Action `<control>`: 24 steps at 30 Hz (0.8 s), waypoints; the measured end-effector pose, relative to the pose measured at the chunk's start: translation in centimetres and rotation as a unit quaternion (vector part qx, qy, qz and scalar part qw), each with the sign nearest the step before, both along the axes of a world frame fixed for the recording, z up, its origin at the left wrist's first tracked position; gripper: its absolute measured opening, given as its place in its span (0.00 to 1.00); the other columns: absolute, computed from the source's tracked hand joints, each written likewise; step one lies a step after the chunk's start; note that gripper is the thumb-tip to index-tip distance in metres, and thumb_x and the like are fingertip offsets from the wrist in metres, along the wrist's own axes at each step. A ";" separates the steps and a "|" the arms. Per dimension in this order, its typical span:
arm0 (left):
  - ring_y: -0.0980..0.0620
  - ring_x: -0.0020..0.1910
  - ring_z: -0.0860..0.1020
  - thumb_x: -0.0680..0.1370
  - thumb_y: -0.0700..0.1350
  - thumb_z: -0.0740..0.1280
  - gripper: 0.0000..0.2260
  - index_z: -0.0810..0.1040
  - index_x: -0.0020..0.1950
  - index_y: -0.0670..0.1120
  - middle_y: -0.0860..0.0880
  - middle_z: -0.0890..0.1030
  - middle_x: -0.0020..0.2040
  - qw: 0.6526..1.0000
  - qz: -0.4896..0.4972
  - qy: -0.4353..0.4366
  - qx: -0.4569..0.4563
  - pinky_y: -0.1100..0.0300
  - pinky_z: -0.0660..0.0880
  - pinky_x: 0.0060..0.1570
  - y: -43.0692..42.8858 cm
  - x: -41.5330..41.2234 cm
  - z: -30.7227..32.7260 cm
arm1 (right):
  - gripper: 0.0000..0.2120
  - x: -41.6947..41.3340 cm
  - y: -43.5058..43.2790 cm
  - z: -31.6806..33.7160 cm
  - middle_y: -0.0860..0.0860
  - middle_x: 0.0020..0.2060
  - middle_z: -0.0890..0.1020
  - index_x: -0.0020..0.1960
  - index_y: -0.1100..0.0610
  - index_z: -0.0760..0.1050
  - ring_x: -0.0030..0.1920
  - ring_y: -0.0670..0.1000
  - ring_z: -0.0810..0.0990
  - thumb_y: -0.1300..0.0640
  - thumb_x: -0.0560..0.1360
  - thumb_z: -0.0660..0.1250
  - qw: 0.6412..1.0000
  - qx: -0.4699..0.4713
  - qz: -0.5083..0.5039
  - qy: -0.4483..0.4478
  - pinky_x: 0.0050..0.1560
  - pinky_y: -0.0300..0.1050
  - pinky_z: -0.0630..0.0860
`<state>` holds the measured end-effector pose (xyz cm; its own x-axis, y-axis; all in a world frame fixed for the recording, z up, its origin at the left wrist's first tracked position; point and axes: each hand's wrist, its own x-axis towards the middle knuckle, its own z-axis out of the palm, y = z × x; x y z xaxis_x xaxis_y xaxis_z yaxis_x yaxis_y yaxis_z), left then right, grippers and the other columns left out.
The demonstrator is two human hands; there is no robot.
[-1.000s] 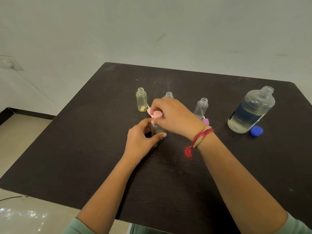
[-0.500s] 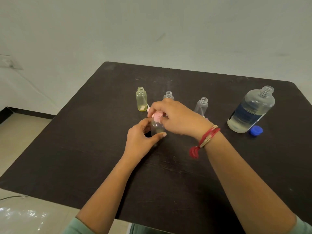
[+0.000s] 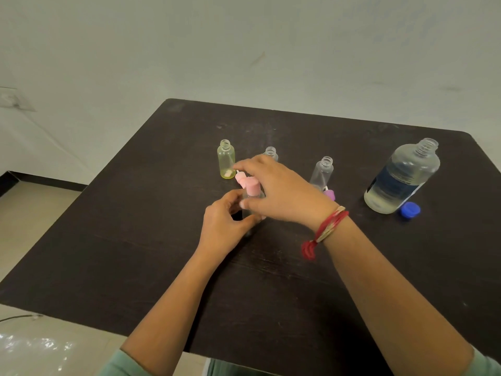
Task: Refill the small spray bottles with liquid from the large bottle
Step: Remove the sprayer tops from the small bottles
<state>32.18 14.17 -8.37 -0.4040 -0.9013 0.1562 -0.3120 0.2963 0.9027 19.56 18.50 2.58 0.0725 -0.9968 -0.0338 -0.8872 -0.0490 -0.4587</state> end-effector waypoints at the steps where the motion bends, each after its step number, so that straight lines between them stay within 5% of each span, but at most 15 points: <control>1: 0.58 0.50 0.81 0.68 0.45 0.78 0.20 0.79 0.58 0.47 0.56 0.84 0.47 1.000 0.000 -0.001 -0.006 0.58 0.77 0.55 0.0 0.0 0.0 | 0.23 0.1 -0.1 -0.3 0.51 0.59 0.69 0.66 0.52 0.69 0.56 0.53 0.72 0.48 0.74 0.69 0.999 -0.018 -0.029 0.030 0.51 0.45 0.70; 3: 0.59 0.51 0.80 0.68 0.47 0.78 0.21 0.79 0.59 0.49 0.56 0.83 0.48 1.000 0.005 -0.006 -0.009 0.62 0.76 0.55 0.1 -0.1 0.1 | 0.20 0.4 -0.4 -0.8 0.52 0.53 0.72 0.59 0.56 0.72 0.51 0.53 0.74 0.44 0.74 0.67 0.992 -0.043 -0.086 0.082 0.46 0.45 0.68; 7: 0.63 0.50 0.80 0.68 0.48 0.78 0.22 0.78 0.60 0.49 0.57 0.83 0.48 1.000 0.000 -0.008 0.001 0.69 0.74 0.53 0.0 -0.1 0.1 | 0.11 0.3 -0.5 -0.7 0.52 0.53 0.73 0.59 0.56 0.74 0.55 0.55 0.75 0.57 0.78 0.63 0.996 -0.045 -0.050 0.059 0.48 0.45 0.68; 10: 0.63 0.49 0.80 0.68 0.46 0.78 0.21 0.79 0.58 0.49 0.57 0.83 0.47 1.000 0.004 -0.005 0.005 0.68 0.75 0.53 0.0 -0.1 0.0 | 0.23 -0.2 -0.1 0.0 0.51 0.62 0.71 0.69 0.51 0.69 0.59 0.51 0.73 0.65 0.76 0.62 0.999 0.015 0.028 -0.010 0.57 0.48 0.73; 13: 0.62 0.45 0.81 0.69 0.42 0.77 0.16 0.79 0.54 0.50 0.58 0.83 0.45 1.000 0.004 -0.007 -0.009 0.63 0.77 0.48 0.0 0.0 0.0 | 0.31 0.0 0.0 -0.5 0.49 0.65 0.66 0.73 0.47 0.62 0.60 0.51 0.72 0.56 0.73 0.69 0.999 0.013 0.024 -0.027 0.56 0.46 0.73; 17: 0.60 0.47 0.81 0.68 0.45 0.78 0.16 0.79 0.53 0.53 0.56 0.84 0.44 1.000 0.003 -0.005 -0.005 0.61 0.77 0.51 0.0 0.0 0.0 | 0.19 0.5 -0.3 -1.6 0.51 0.52 0.71 0.60 0.55 0.70 0.52 0.54 0.74 0.45 0.75 0.67 0.991 -0.057 -0.077 0.093 0.46 0.46 0.69; 21: 0.62 0.50 0.81 0.67 0.46 0.79 0.20 0.79 0.57 0.51 0.57 0.84 0.47 1.000 0.003 0.004 0.010 0.65 0.75 0.54 0.0 0.0 -0.1 | 0.07 0.3 -0.5 -1.3 0.51 0.50 0.74 0.54 0.56 0.75 0.51 0.54 0.75 0.60 0.77 0.62 0.995 -0.080 -0.021 0.056 0.47 0.46 0.69; 24: 0.63 0.50 0.81 0.67 0.46 0.79 0.21 0.79 0.58 0.51 0.57 0.84 0.49 1.000 0.001 0.013 0.013 0.67 0.75 0.55 0.0 0.0 -0.2 | 0.13 -1.0 -0.3 -0.6 0.48 0.46 0.78 0.48 0.53 0.80 0.47 0.50 0.77 0.68 0.73 0.62 0.995 -0.095 0.025 -0.008 0.49 0.48 0.74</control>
